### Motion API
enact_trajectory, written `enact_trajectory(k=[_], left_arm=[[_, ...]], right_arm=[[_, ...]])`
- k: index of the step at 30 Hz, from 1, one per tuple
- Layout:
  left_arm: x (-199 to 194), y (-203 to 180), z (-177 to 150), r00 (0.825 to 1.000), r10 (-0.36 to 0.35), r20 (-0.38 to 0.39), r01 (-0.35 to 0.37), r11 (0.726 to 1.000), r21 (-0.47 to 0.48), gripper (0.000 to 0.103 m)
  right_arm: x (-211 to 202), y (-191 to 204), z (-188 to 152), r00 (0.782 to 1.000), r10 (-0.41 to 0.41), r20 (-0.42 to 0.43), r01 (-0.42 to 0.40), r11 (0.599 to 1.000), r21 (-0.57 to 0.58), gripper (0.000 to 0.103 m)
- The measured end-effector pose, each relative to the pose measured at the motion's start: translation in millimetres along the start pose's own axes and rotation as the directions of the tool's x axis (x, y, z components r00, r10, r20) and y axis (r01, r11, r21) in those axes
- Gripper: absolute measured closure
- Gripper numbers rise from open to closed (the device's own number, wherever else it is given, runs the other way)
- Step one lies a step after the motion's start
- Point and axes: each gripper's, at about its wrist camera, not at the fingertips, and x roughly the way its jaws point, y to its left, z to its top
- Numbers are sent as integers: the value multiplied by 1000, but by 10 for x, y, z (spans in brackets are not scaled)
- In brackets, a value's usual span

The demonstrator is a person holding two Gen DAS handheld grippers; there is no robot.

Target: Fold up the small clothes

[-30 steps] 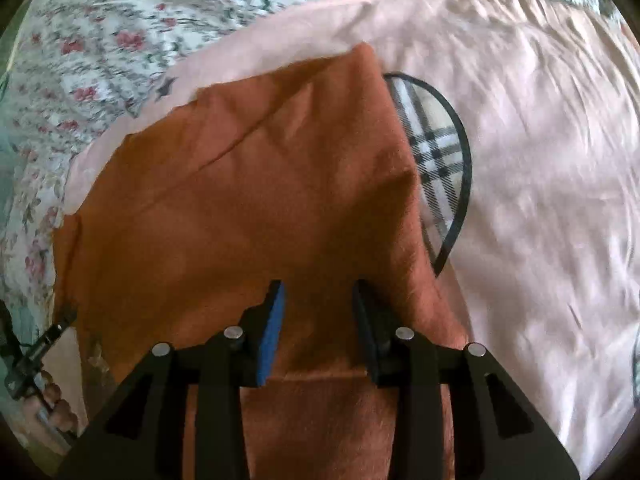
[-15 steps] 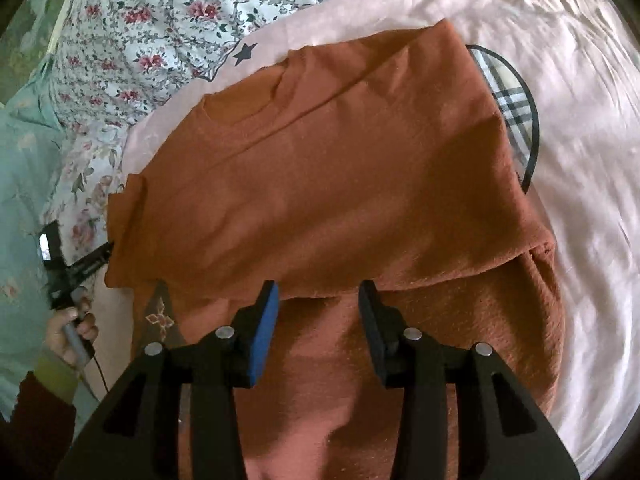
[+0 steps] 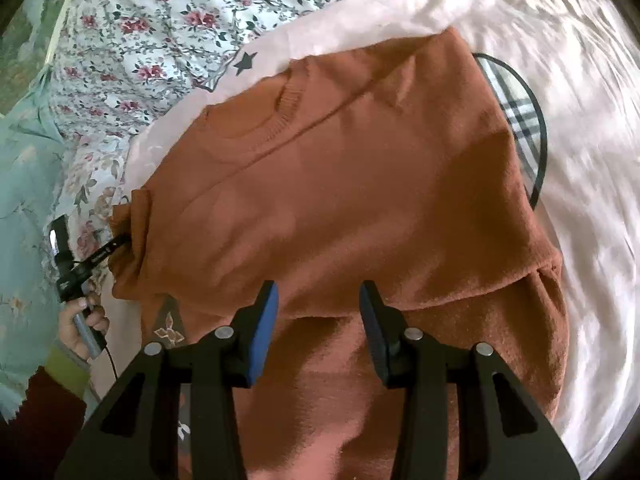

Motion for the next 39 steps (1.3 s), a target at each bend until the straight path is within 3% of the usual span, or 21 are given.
enact_trajectory(k=[5, 10, 16, 20, 23, 28, 30, 32, 37, 39], left_arm=[[-639, -350, -14, 982, -153, 114, 161, 985, -65, 97], [-919, -1274, -40, 941, -312, 134, 315, 949, 4, 97], [-649, -2533, -129, 895, -446, 32, 440, 891, 112, 97], [-399, -3236, -374, 884, -464, -53, 465, 863, 199, 97], [-135, -3555, -538, 885, -453, -110, 466, 852, 240, 96], [53, -3746, -701, 877, -441, -190, 479, 837, 267, 86], [10, -3691, -750, 866, -458, -200, 498, 829, 254, 80], [-92, -3536, -814, 866, -460, -194, 497, 834, 240, 74], [-410, -3000, -1003, 893, -425, -148, 449, 867, 215, 64], [-538, -2650, -1108, 921, -372, -120, 389, 900, 198, 62]], right_arm=[[-19, 22, -6, 1000, 11, 14, -11, 1000, 5, 59], [-68, 26, -28, 999, 34, 33, -34, 999, 2, 60], [-178, -255, -19, 998, 3, 60, -6, 998, 55, 59], [-330, -541, 38, 995, -31, 91, 21, 994, 109, 59], [-425, -738, 76, 993, -53, 110, 37, 989, 144, 59], [-485, -922, 63, 993, -56, 107, 35, 982, 187, 59], [-494, -914, 69, 992, -56, 112, 34, 982, 185, 59], [-482, -880, 67, 992, -48, 113, 27, 984, 177, 59], [-350, -718, 78, 995, -19, 95, 5, 989, 148, 59], [-289, -662, 87, 996, -10, 88, -1, 991, 133, 57]])
